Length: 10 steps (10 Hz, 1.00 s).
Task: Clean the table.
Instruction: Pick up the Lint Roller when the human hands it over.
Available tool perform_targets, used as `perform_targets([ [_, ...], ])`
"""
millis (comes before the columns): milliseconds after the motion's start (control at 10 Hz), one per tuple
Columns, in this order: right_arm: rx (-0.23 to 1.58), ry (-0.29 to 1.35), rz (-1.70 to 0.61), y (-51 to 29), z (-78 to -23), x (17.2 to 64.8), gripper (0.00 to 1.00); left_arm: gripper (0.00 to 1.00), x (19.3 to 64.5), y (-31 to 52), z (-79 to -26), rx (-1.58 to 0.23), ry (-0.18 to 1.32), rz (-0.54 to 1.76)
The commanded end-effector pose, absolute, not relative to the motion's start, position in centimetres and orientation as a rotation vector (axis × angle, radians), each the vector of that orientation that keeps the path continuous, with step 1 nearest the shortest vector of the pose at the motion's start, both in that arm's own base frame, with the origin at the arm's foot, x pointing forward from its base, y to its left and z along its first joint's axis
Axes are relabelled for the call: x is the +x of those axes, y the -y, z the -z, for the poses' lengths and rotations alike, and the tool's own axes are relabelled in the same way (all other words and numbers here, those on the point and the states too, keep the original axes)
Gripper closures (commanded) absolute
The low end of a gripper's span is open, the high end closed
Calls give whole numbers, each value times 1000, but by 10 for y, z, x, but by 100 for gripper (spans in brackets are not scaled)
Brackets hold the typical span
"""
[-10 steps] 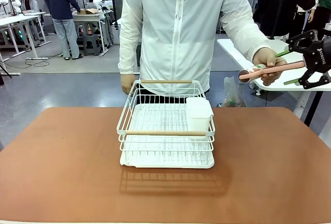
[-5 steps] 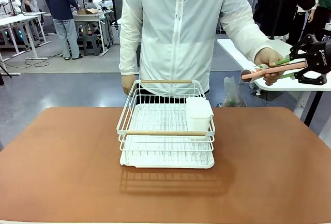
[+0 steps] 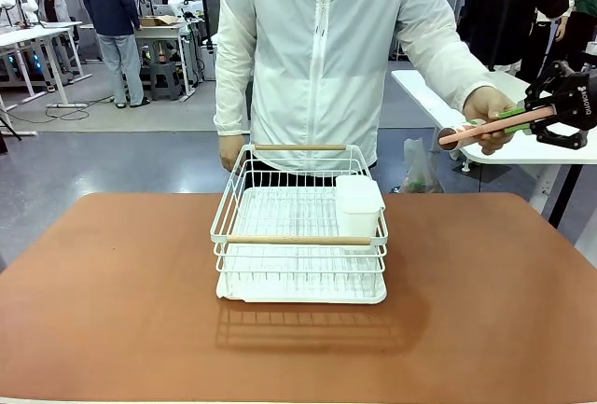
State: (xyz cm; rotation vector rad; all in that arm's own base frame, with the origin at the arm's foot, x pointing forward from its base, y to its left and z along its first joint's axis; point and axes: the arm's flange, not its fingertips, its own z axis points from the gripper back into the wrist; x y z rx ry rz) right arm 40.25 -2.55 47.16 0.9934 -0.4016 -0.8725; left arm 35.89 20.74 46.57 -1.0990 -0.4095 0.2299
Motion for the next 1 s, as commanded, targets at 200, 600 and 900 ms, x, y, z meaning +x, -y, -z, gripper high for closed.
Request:
perform_targets([
  [200, 994, 403, 874, 26, -472, 403, 99, 0, 356, -209, -466, -1108, 410, -213],
  [600, 994, 403, 874, 26, -472, 403, 99, 0, 356, -209, -466, -1108, 410, -213],
  [900, 994, 403, 874, 26, -472, 403, 99, 0, 356, -209, -466, -1108, 410, -213],
])
